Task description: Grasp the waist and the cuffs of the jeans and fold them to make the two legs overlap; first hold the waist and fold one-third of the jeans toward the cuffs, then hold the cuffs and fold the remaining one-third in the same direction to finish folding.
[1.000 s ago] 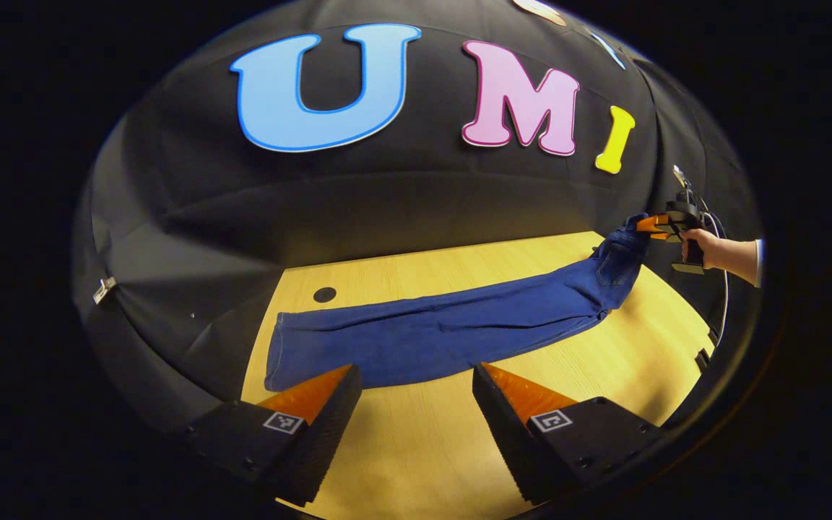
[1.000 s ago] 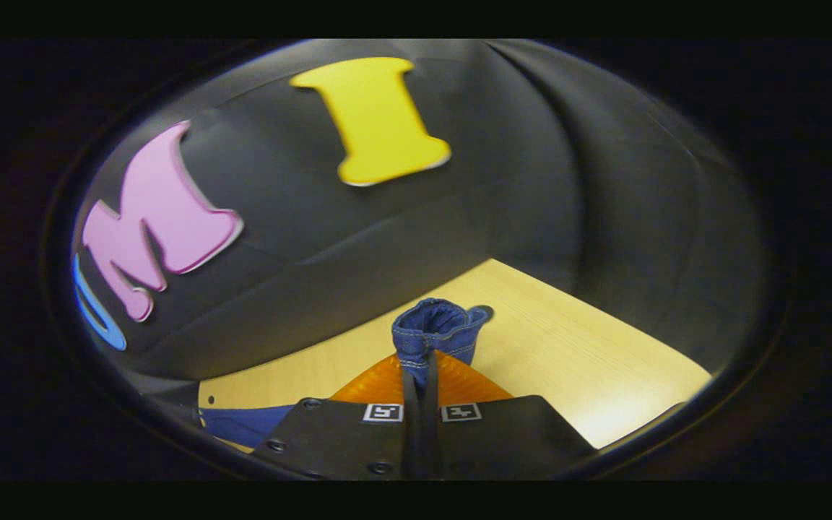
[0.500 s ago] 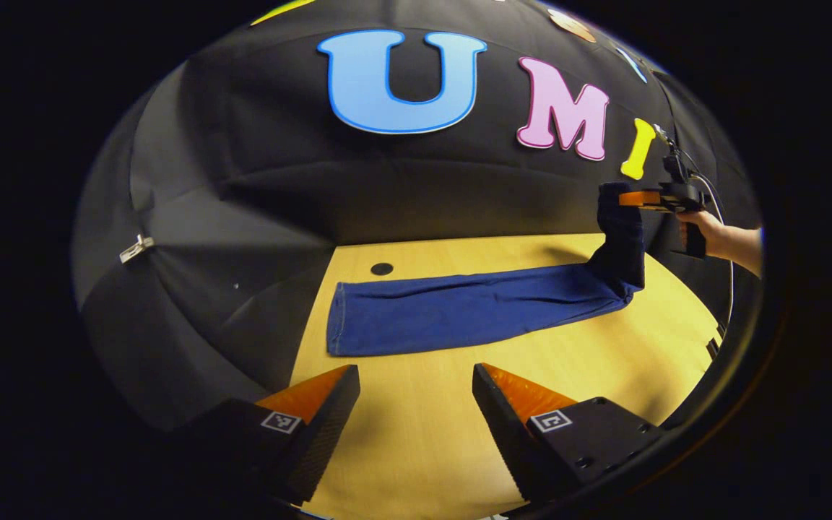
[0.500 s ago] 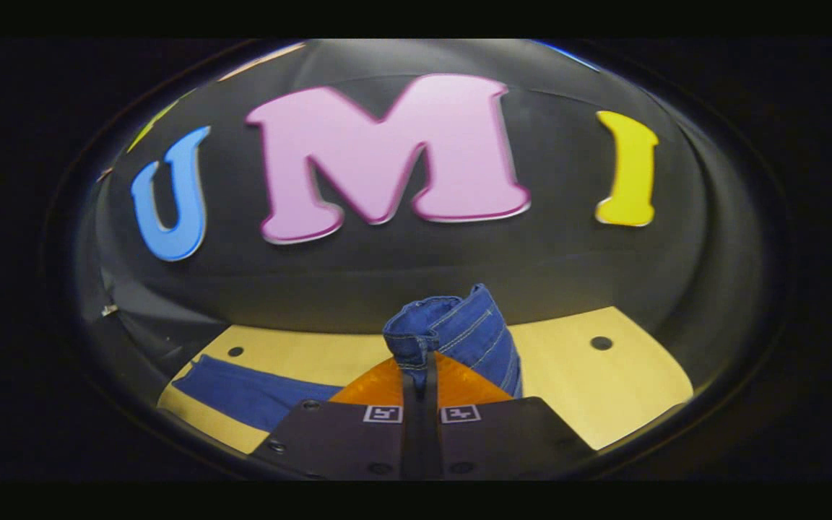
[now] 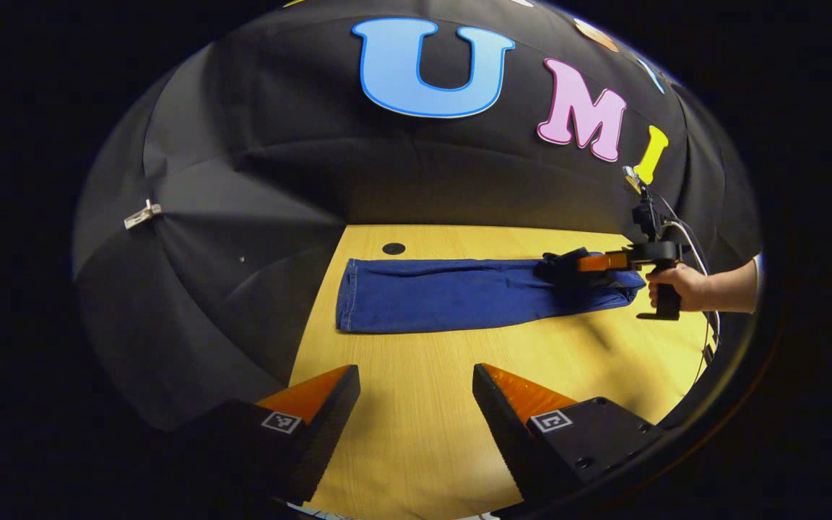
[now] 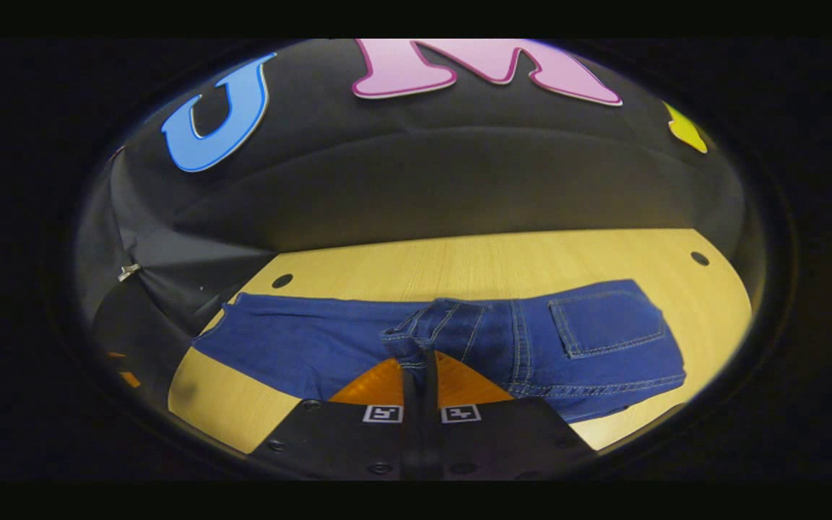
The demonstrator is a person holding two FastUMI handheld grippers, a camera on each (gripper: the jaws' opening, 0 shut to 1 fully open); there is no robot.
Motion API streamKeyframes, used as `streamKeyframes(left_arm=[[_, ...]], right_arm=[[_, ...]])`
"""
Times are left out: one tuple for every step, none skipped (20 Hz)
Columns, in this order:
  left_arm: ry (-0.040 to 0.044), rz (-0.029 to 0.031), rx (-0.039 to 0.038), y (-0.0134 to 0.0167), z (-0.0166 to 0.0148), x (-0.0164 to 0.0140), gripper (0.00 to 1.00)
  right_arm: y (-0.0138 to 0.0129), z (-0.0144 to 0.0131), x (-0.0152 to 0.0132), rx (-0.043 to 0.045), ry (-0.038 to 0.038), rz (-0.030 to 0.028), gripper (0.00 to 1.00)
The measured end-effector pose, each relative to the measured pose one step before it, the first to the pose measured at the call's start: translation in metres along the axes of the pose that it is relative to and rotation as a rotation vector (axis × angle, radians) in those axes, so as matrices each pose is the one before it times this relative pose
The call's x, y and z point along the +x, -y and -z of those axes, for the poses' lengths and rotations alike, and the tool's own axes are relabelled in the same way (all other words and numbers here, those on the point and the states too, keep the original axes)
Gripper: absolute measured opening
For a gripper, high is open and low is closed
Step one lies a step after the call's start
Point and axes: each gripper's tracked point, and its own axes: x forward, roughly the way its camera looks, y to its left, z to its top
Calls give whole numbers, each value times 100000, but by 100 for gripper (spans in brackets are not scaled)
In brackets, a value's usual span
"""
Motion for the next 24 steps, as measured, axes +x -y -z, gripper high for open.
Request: streamKeyframes(left_arm=[[-813, 571, -1946, 11, -328, 767, 99], [-452, 433, -1797, -14, -305, 904, 99], [-521, 404, -2312, -7, -452, 896, 99], [-466, 884, -2989, 46, -327, 1082, 100], [-423, 765, -2828, -48, -575, 1079, 99], [-399, 412, -2437, -275, -427, 1022, 96], [-307, -383, -2219, -526, -655, 1183, 96], [-74, -372, -1840, -480, -573, 1117, 97], [341, -440, -1932, -587, -859, 1047, 96], [405, -391, -2134, -533, -789, 1091, 96], [1064, -588, -2264, -684, -1101, 1287, 96], [-50, -596, -2531, -575, -653, 1414, 96], [-1612, -1044, -1804, -687, -291, 1267, 96], [-2528, -2255, 308, -1051, 286, 1497, 96], [-2729, -3323, 2889, -1261, 410, 1547, 96], [-3699, -4266, 4129, -1196, 477, 1362, 96], [-3643, -3412, 3349, -920, 436, 941, 96], [-2567, -1778, 2304, -282, 351, 995, 92], [-1342, -1045, 1826, -26, 0, 217, 96], [-1823, -2023, 1950, -180, 304, 246, 96], [-2386, -1887, 1633, -19, 230, 173, 96], [-428, -1362, 949, 262, -347, -1095, 96], [3031, 307, -92, 201, -667, 297, 93], [1323, -1, -79, -168, 344, -828, 97]], right_arm=[[-220, 683, 158, 398, -2412, -1060, 0], [-118, 504, 318, -470, -1194, -802, 5], [-189, 190, 116, -410, -1007, -1759, 11], [-436, 462, -8, 708, -1768, -2243, 7], [-609, 376, -121, 1648, -2140, -3865, 2], [-1086, 283, -242, 1232, -1775, -4272, 21], [-1034, -235, -803, 203, -151, -4024, 40], [-553, -129, -840, -1889, 553, -1997, 58], [26, -160, -985, -2964, 637, -1178, 77], [24, -137, -1324, -3330, 388, -1541, 95], [-72, -217, -905, -2606, 619, -1281, 95], [138, 53, -1422, -2716, 594, -780, 95], [505, -15, -1102, -2551, 681, -184, 95], [641, 179, -1085, -1221, 337, 342, 95], [391, 180, -1047, 283, -179, -232, 95], [398, 66, -959, 1282, 18, -205, 95], [637, 69, -807, 913, 160, 118, 95], [865, 90, -609, 340, 276, 964, 95], [873, 191, -455, 493, 111, 994, 95], [768, 274, -341, 688, -274, 780, 95], [684, 403, -215, 763, -841, 593, 95], [734, 313, -161, 673, -903, 896, 95], [591, 269, -89, 413, -788, 584, 95], [458, 106, -11, 306, -471, 151, 95]])
